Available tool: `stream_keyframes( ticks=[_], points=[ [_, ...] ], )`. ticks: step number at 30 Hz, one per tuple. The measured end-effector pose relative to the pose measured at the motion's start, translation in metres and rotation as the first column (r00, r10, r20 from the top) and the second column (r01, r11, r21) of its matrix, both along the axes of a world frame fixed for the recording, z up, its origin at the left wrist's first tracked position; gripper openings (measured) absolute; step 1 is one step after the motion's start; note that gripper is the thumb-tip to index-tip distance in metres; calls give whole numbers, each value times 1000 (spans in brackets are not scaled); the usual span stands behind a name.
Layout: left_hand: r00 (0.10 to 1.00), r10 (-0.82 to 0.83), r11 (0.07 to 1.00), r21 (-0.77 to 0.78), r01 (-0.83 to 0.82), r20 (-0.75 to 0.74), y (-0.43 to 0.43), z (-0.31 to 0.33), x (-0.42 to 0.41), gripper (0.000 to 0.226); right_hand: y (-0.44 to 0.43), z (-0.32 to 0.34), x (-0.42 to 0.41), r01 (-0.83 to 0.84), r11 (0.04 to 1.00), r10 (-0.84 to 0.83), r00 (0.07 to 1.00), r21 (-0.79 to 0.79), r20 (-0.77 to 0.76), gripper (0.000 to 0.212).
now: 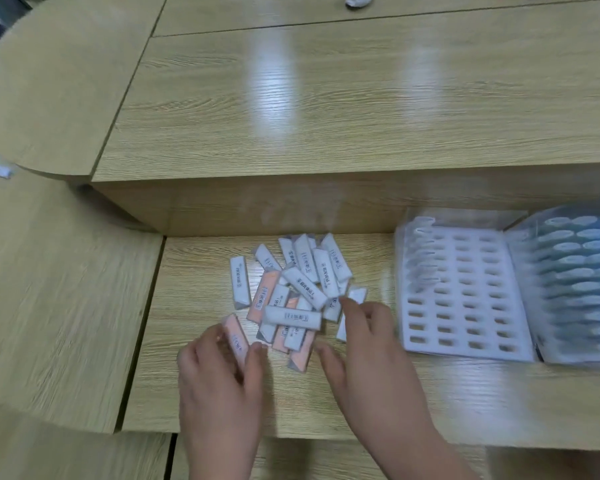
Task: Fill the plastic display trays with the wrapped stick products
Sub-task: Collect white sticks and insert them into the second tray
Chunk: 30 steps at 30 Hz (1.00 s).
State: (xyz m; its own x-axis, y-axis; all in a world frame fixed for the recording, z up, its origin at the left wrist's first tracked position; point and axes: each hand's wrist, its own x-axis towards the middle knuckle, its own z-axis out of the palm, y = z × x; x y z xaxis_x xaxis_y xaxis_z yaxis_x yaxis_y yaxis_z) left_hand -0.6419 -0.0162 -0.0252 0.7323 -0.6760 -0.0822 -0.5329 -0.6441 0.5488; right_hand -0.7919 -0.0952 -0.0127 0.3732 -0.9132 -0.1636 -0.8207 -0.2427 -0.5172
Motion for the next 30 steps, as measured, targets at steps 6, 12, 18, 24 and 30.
stream_keyframes(
  ticks=[6,12,18,24,30],
  points=[
    [983,-95,995,22,93,157,-14,8,5,60,-15,-3,11,174,985,-174,982,-9,-78,70],
    [839,-457,884,52,464,295,-41,7,2,31,-12,5,9,154,988,-148,977,29,-151,60],
    [937,-349,931,-121,345,-18,-46,15,3,16,-6,10,-4,131,983,-107,979,132,-175,25],
    [893,-321,919,-332,213,-315,-43,37,-18,30,7,17,-32,168,961,-224,939,218,260,8],
    [813,-355,903,-393,171,-462,-48,60,-50,14,-3,37,-96,262,949,-314,837,177,447,19]
  ],
)
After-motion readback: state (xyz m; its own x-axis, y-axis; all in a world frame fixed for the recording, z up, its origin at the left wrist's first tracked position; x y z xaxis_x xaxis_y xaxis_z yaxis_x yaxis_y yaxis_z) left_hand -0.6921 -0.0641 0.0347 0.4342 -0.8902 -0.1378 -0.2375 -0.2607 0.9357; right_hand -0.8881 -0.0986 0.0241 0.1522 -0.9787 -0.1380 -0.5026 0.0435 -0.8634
